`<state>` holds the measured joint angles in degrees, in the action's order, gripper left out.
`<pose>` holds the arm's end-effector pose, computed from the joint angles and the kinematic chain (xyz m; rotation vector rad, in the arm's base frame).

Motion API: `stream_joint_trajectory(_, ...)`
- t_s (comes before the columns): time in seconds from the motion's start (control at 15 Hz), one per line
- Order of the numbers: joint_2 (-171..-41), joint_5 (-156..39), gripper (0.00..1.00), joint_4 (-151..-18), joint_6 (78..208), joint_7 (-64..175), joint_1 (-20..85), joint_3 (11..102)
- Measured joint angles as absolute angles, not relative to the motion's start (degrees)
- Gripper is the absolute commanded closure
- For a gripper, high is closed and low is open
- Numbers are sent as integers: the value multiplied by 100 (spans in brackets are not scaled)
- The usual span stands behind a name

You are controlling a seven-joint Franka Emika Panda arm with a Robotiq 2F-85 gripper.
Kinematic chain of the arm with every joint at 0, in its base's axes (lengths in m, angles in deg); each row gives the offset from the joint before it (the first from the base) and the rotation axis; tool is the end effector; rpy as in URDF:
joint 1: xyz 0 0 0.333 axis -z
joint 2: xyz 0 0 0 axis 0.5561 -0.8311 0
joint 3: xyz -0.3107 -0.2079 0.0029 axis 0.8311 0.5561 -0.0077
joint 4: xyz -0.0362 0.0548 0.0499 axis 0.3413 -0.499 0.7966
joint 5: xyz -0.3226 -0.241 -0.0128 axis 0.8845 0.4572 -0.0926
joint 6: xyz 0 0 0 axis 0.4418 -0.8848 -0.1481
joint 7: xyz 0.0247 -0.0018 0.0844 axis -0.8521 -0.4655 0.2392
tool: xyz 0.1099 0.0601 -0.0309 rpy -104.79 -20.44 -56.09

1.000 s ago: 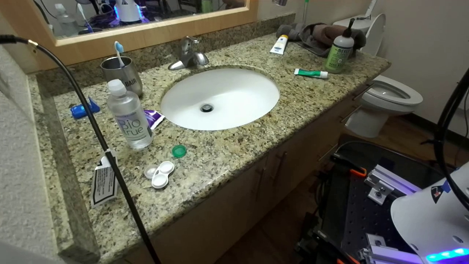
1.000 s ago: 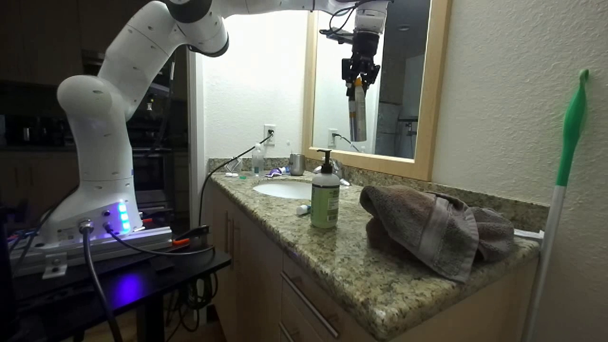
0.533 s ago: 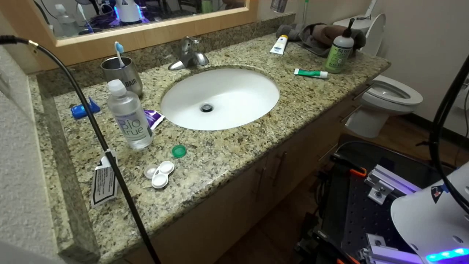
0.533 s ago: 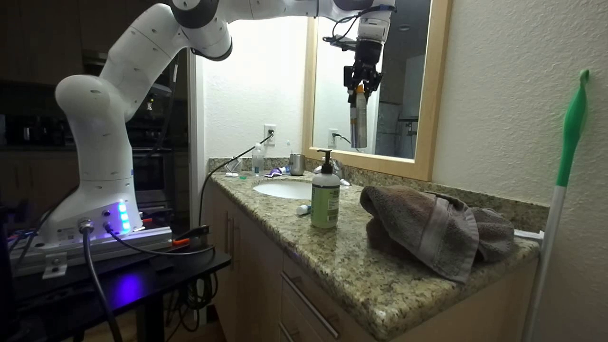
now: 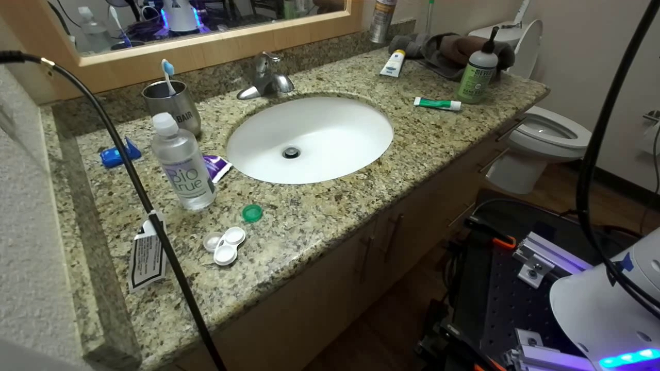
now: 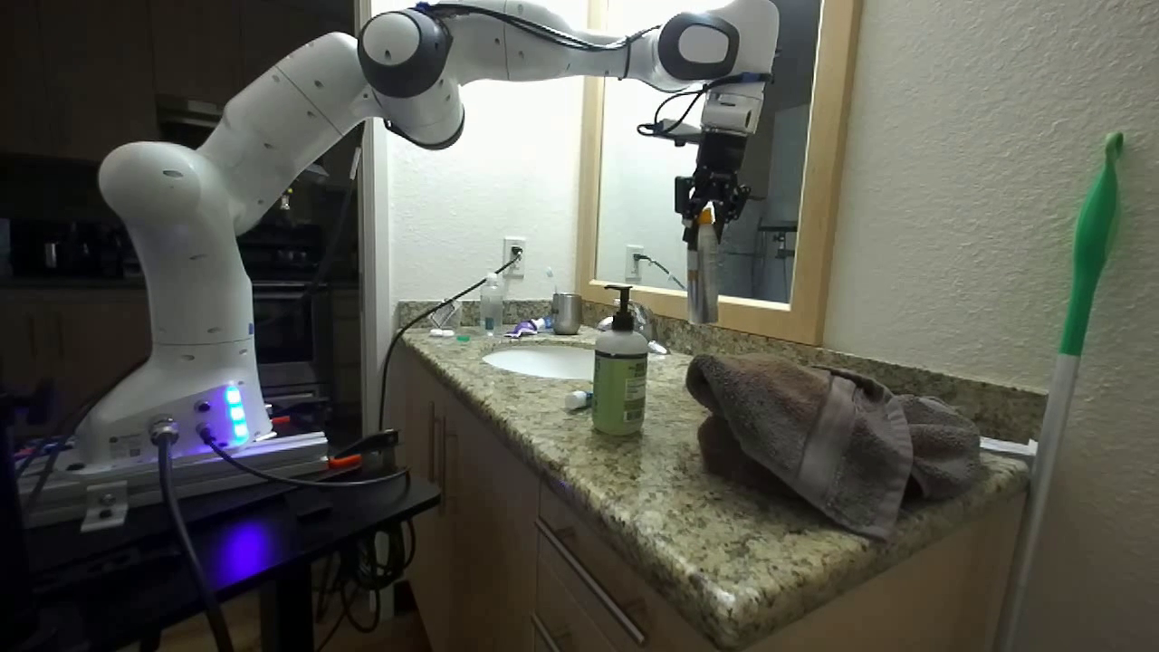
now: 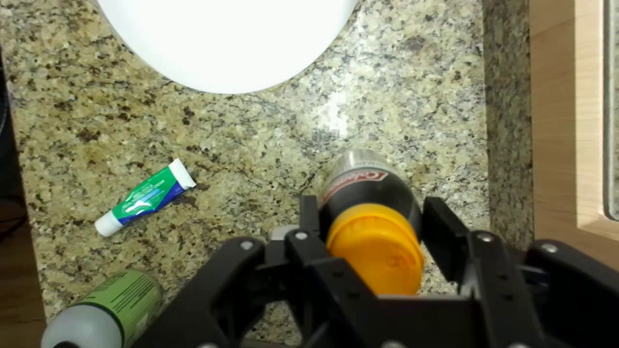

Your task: Move the silver bottle backwards

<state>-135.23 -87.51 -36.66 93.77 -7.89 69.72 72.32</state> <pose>0.5873 -0.5391 0.4960 -1.5387 2.5076 0.1410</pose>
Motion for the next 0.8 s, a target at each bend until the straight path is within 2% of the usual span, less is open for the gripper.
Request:
stream_joint_trajectory(0.47, -13977, -8649, 69, -3229, 9700, -1292, 7277, 6582)
stream_joint_trajectory(0.8, -14287, -8378, 69, -3010, 9663, -1708, 7430, 6444)
